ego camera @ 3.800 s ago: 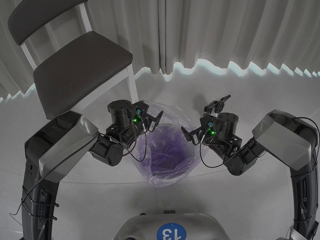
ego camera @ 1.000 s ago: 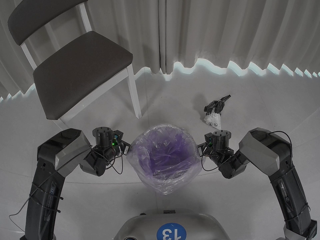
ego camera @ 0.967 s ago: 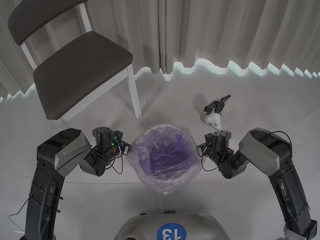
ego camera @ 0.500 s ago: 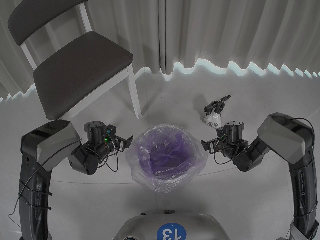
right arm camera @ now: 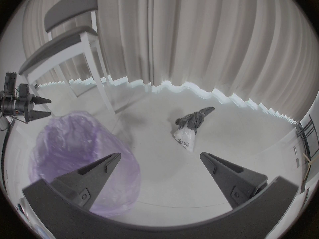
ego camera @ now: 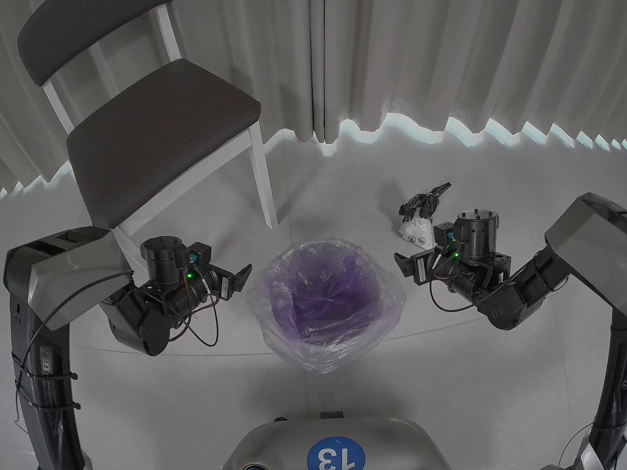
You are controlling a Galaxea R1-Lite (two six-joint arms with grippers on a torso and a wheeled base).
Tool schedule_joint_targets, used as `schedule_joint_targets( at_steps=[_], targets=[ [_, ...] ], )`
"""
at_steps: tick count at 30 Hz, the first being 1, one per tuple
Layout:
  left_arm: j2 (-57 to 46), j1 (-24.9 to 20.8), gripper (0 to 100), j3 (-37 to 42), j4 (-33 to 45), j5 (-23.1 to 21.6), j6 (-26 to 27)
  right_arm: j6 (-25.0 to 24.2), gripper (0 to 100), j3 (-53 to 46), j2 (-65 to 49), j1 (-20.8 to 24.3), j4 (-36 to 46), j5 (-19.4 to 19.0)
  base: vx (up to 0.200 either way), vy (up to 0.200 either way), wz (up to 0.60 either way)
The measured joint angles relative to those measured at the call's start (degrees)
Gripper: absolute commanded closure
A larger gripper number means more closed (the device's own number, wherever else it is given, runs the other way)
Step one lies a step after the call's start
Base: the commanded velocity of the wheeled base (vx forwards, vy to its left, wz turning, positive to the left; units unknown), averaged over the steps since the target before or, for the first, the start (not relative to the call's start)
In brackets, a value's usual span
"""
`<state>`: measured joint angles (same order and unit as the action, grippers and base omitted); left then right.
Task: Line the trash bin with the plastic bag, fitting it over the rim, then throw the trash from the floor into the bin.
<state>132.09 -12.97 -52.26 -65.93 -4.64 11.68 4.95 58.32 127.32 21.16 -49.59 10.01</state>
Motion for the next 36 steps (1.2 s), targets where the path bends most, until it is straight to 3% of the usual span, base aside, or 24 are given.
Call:
schedule_joint_targets(
  at_steps=[9,16,25,36],
  targets=[
    [-2.01,-1.05,0,8.14,-9.89,0.79,0.13,-1.54,0,-0.96,-2.45,10.29,0.73,1.78,0.000,0.000,0.00],
    [-5.42,-1.83,0,14.40,-10.44,2.95,-0.05,-3.23,0,2.78,-2.62,16.59,13.57,1.43,0.000,0.000,0.00],
    [-9.79,-2.76,0,20.65,-15.12,3.69,-3.72,-9.90,0,14.36,0.05,23.04,27.59,0.06,0.000,0.000,0.00],
    [-12.61,-2.68,0,21.75,-16.30,3.34,-4.44,-12.14,0,17.68,5.79,26.95,28.71,-0.16,0.000,0.000,0.00]
  ],
)
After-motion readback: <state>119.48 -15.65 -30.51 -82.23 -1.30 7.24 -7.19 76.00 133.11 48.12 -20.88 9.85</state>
